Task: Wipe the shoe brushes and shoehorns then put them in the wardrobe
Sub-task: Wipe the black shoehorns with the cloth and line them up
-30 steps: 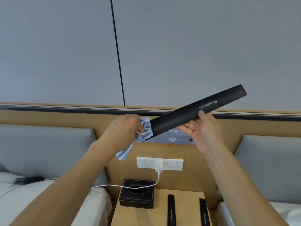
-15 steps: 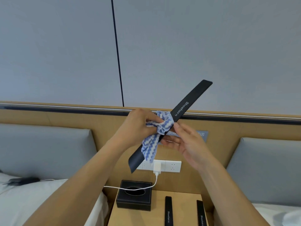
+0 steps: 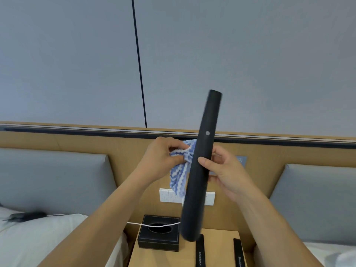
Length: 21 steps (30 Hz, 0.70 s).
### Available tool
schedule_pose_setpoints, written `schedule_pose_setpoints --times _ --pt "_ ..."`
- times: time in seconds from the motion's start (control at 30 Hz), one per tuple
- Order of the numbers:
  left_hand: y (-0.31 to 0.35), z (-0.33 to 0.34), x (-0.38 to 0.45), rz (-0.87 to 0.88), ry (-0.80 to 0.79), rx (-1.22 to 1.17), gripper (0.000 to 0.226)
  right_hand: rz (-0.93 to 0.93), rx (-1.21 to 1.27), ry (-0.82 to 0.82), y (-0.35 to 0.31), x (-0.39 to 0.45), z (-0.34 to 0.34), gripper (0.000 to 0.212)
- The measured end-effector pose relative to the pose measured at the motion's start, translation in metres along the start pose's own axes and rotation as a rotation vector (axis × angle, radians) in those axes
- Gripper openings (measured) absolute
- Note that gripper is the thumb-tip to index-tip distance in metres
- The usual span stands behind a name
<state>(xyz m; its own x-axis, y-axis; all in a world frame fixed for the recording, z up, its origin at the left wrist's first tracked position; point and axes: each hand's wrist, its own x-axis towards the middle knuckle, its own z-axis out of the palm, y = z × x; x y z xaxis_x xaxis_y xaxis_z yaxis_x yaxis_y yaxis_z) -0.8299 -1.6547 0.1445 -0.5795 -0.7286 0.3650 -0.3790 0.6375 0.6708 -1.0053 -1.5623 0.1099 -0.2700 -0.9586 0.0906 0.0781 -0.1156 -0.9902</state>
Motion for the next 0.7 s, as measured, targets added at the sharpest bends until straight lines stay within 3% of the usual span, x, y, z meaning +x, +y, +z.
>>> schedule_pose_setpoints --times 0.17,0.3,0.43,0.57,0.7 --pt "-0.007 -0.007 -0.006 -0.036 0.152 0.06 0.02 0.066 0.01 -0.005 -0.001 -0.002 -0.006 0.02" --pt "0.007 -0.01 -0.01 0.079 0.324 0.087 0.028 0.104 0.06 -0.035 -0.003 -0.003 -0.006 0.023" --pt "0.026 0.003 -0.016 0.237 0.307 0.191 0.04 0.079 0.089 -0.078 -0.004 -0.002 0.001 0.03" --pt "0.034 0.016 -0.02 0.339 0.287 0.29 0.026 0.047 0.047 -0.073 -0.005 -0.003 0.005 0.031" --pt "0.035 0.016 -0.015 0.358 0.321 0.3 0.026 0.029 -0.076 -0.082 -0.006 -0.007 0.005 0.028"
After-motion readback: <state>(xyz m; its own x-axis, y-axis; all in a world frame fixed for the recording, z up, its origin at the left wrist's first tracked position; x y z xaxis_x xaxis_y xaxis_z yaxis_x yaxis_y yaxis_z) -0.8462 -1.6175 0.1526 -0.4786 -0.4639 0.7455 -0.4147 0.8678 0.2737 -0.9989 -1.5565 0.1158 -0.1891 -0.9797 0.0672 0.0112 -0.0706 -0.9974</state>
